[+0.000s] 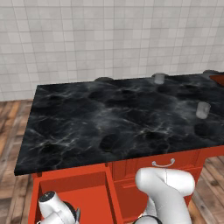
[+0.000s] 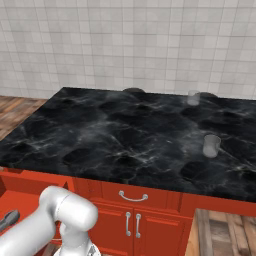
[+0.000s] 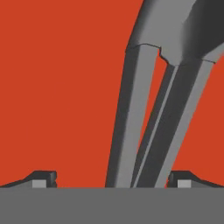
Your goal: Take the tongs from the drawer on the left and place them on the dining counter next to the tray containing the hot dog.
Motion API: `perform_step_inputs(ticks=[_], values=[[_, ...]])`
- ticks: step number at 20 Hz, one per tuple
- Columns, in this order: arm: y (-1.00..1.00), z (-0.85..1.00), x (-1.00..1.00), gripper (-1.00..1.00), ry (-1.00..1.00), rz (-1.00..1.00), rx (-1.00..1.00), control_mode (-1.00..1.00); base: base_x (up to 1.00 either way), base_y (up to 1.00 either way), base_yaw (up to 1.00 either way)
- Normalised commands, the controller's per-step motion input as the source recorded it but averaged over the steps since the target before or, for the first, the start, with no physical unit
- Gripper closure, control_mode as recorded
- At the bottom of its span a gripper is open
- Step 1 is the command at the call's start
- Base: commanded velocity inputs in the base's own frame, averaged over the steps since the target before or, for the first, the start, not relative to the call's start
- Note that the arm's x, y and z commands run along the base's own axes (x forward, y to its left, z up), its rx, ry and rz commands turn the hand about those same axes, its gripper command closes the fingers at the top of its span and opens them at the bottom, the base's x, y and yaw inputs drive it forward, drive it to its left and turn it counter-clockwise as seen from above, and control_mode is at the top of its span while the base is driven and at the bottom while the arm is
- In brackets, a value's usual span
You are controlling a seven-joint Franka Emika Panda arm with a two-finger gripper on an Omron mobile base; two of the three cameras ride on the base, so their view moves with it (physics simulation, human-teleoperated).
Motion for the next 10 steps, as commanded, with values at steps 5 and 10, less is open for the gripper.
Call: perform_step_inputs(ticks=[5,10], values=[[0.02,-0.27,-0.05,-1.0,0.0,-0.01,0.0,-1.0,0.0,0.0,0.0],[0.03,-0.23,-0.07,-1.0,0.0,-0.01,0.0,-1.0,0.0,0.0,0.0]])
